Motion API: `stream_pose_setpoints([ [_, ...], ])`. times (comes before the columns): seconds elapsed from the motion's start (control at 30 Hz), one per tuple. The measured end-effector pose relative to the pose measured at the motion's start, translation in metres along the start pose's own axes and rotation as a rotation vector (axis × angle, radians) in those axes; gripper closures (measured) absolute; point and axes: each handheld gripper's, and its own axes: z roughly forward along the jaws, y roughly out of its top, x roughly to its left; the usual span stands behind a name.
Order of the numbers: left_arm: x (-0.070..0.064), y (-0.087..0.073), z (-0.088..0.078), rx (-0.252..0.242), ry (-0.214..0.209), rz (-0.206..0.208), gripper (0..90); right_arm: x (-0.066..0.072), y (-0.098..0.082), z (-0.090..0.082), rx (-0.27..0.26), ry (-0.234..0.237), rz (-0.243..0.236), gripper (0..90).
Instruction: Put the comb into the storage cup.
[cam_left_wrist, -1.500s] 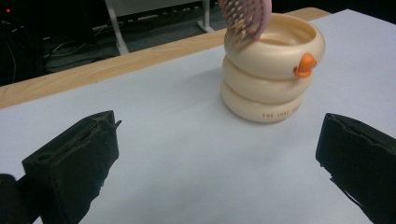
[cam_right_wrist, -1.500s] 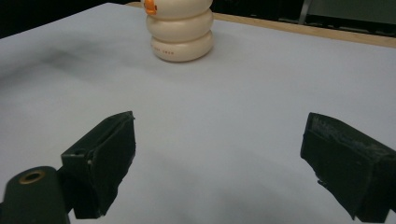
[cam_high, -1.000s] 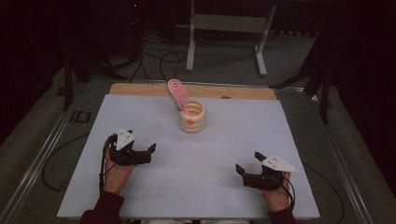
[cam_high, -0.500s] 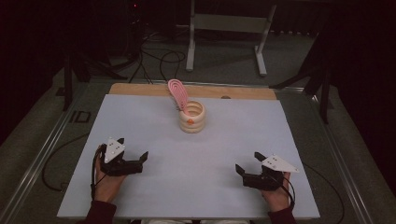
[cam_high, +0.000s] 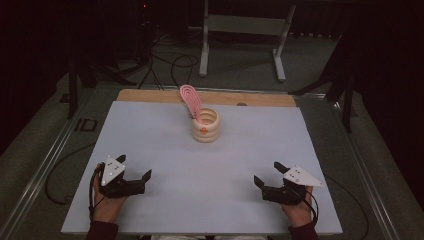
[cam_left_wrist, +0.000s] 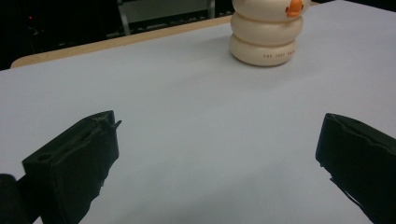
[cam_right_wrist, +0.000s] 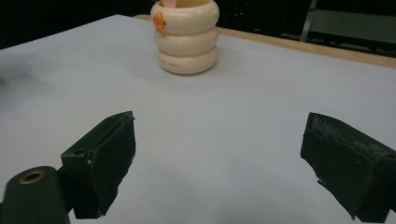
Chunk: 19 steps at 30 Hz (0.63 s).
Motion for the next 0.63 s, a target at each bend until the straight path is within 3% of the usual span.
stream_pose_setpoints([
  [0.13, 0.002, -0.003, -0.007, 0.000, 0.010, 0.011, 0.0, -0.003, 0.000, -0.003, -0.013, -0.004, 0.000, 10.4],
  [0.37, 0.006, -0.002, -0.019, -0.052, 0.025, 0.008, 0.0, -0.007, 0.001, -0.006, -0.028, -0.011, -0.001, 10.3],
  [0.63, 0.011, -0.005, -0.023, -0.053, 0.048, -0.006, 0.0, -0.005, 0.001, -0.004, -0.026, -0.002, -0.009, 10.3],
])
